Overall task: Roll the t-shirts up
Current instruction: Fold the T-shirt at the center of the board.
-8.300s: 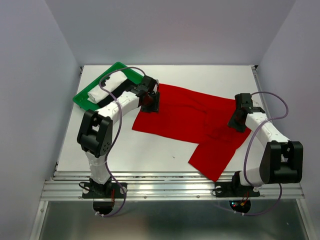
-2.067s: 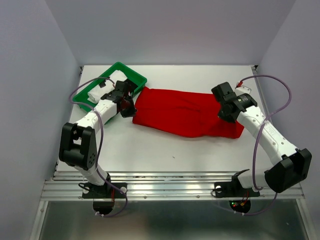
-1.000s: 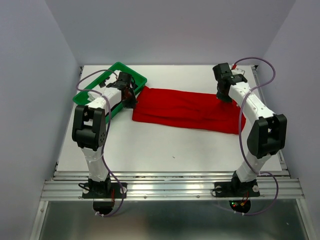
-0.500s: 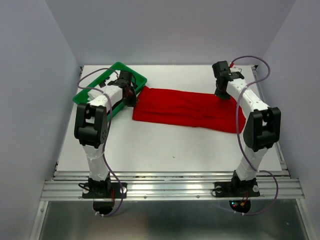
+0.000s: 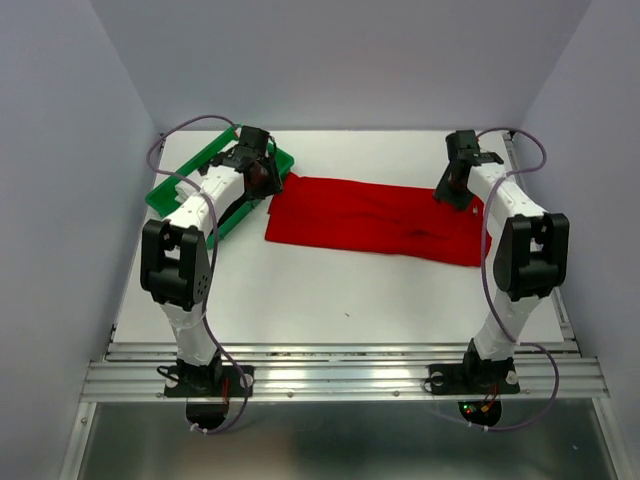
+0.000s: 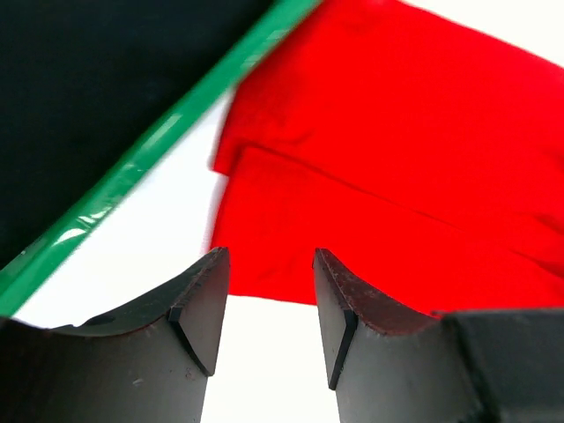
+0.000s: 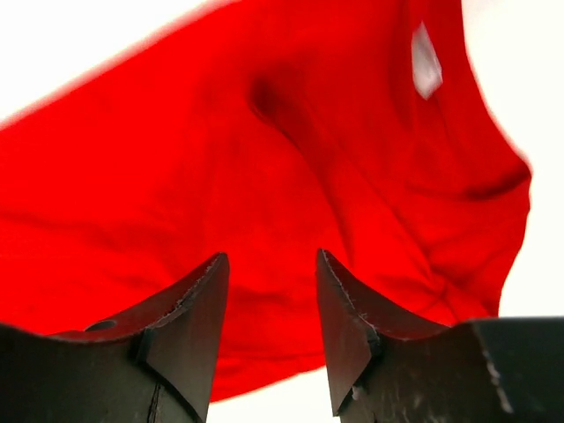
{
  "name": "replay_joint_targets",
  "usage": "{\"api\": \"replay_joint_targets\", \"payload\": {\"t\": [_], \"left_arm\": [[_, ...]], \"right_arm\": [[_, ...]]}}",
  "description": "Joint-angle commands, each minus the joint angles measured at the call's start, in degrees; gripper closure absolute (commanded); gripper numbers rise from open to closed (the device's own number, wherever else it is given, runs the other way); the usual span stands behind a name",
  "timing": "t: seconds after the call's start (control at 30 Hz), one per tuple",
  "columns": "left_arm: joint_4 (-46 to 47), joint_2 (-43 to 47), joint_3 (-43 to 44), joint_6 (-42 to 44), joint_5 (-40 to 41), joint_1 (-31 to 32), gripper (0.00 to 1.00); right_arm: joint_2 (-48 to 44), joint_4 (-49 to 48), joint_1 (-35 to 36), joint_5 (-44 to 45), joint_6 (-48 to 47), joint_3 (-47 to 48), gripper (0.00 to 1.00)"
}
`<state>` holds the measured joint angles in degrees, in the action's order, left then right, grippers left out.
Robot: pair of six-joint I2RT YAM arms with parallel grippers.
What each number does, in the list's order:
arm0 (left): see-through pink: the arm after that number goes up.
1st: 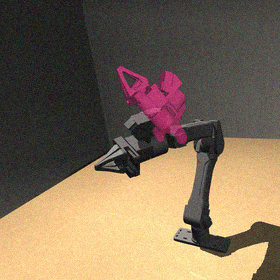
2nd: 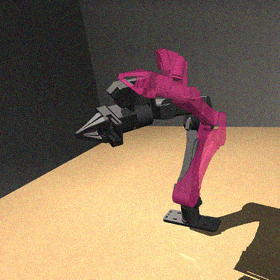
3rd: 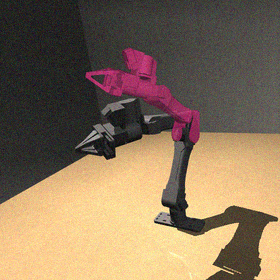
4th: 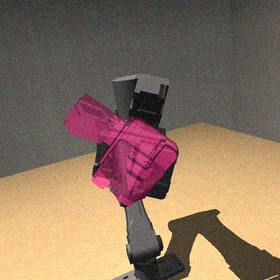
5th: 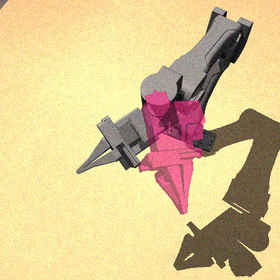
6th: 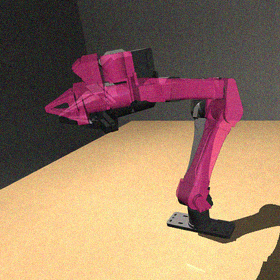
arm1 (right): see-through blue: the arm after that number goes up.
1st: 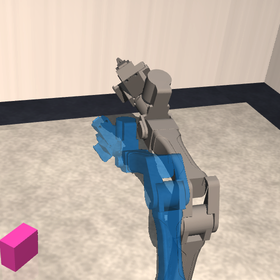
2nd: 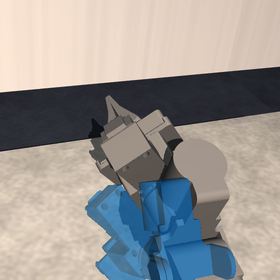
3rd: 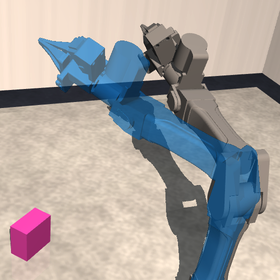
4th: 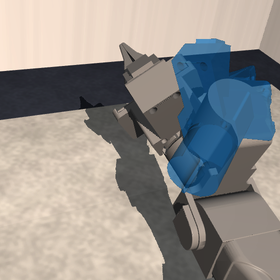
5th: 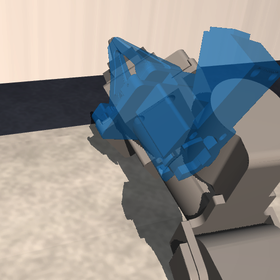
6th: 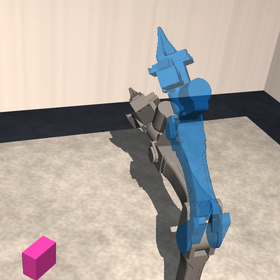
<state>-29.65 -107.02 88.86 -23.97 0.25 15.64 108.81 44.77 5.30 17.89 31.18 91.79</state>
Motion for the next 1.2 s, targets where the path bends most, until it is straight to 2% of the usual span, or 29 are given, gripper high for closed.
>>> {"api": "replay_joint_targets", "payload": {"t": [0.0,0.07,0.27,0.4,0.57,0.77,1.17], "left_arm": [[-1.03,4.81,1.85,2.95,3.00,5.00,0.46],[-0.41,4.28,0.45,3.40,1.95,7.72,0.46],[2.93,2.70,-4.92,2.08,-3.24,10.02,0.48],[3.19,2.61,-5.89,2.08,-2.89,10.29,0.48],[2.93,2.61,-5.80,2.17,-2.45,10.38,0.48],[3.02,2.78,-6.15,1.91,-2.19,10.64,0.49],[3.19,3.31,-7.21,1.29,-2.01,11.08,0.51]], "right_arm": [[-6.85,-4.42,-0.82,-8.30,1.60,-9.13,0.50],[-8.78,-6.27,-1.34,-10.41,2.91,-12.58,0.51],[-10.29,-8.39,-1.95,-11.65,5.03,-20.07,0.51],[-11.87,-9.44,-2.58,-11.65,6.79,-22.96,0.48],[-12.66,-10.75,-4.15,-9.90,7.58,-24.90,0.49],[-11.44,-13.66,-5.74,-11.12,7.06,-26.05,0.53],[-6.60,-14.98,-6.27,-12.87,6.18,-22.10,0.63]]}}
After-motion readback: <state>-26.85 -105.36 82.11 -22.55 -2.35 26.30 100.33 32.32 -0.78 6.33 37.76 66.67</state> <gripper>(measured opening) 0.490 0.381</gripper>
